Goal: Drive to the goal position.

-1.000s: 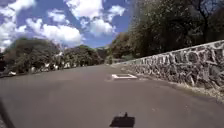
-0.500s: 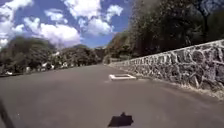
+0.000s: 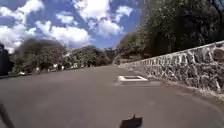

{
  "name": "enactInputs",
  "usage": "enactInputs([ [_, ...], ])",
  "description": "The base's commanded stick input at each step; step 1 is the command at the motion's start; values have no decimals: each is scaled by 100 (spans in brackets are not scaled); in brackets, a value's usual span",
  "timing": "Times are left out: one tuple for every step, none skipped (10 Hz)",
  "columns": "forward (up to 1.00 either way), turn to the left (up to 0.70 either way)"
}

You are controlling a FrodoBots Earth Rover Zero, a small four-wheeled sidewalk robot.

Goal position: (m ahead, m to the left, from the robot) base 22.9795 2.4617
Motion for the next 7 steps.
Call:
enactInputs([
  [50, 0],
  [50, 0],
  [50, 0],
  [50, 0],
  [50, 0],
  [50, 0],
  [50, 0],
])
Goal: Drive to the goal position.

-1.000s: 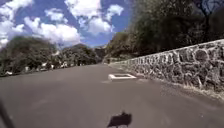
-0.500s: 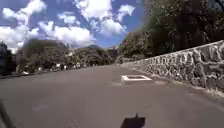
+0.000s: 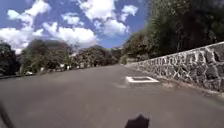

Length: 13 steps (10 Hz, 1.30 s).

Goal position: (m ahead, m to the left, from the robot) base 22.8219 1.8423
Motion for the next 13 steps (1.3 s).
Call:
enactInputs([
  [50, 0],
  [50, 0],
  [50, 0],
  [50, 0],
  [50, 0],
  [50, 0],
  [50, 3],
  [50, 9],
  [50, 14],
  [50, 20],
  [50, 31],
  [50, 5],
  [50, 0],
])
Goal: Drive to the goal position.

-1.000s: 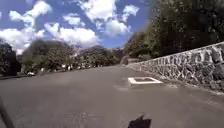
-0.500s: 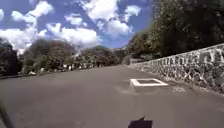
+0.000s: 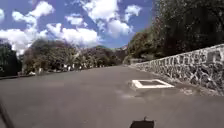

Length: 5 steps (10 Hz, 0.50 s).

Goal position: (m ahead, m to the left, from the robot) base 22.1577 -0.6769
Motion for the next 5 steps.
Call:
enactInputs([
  [50, 0],
  [50, 0],
  [50, 0],
  [50, 0],
  [50, 0],
])
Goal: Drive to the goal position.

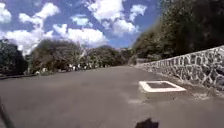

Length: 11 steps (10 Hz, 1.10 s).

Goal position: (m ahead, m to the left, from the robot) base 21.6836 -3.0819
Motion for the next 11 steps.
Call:
enactInputs([
  [50, 0],
  [50, 0],
  [50, 0],
  [50, 0],
  [50, 0],
  [50, 0],
  [50, 0],
  [50, 0],
  [50, 0],
  [50, 0],
  [50, 0],
])
